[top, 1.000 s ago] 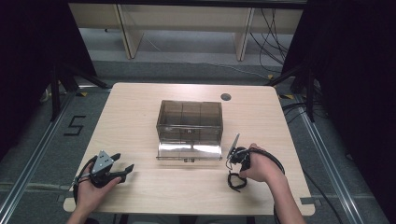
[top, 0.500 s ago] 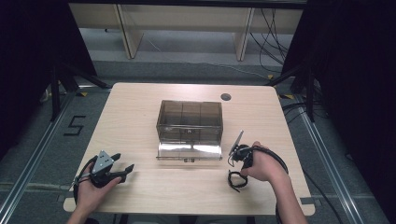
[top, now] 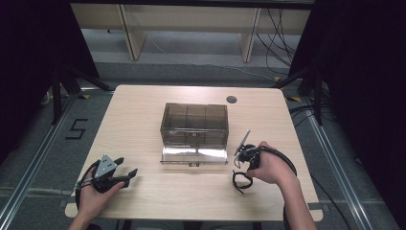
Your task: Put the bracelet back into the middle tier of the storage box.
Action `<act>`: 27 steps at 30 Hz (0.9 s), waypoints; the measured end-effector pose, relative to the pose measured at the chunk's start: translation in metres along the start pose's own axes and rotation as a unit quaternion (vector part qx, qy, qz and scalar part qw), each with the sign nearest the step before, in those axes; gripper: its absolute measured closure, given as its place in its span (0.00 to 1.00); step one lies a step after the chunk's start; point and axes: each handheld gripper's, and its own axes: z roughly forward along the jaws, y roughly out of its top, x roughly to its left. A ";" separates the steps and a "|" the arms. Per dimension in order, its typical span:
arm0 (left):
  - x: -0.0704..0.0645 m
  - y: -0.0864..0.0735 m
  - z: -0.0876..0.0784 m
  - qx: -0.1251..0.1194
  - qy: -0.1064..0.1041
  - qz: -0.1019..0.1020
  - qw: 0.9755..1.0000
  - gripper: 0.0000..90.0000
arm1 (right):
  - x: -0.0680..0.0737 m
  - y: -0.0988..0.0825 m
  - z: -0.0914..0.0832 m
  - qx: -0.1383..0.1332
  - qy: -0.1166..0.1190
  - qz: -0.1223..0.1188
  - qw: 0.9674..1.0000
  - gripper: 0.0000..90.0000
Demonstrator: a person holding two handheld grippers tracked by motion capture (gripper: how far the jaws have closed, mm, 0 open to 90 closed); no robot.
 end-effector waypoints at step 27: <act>0.000 0.000 0.000 0.001 -0.001 0.009 1.000 0.32 | 0.002 0.018 -0.037 -0.019 -0.006 -0.027 0.999 0.94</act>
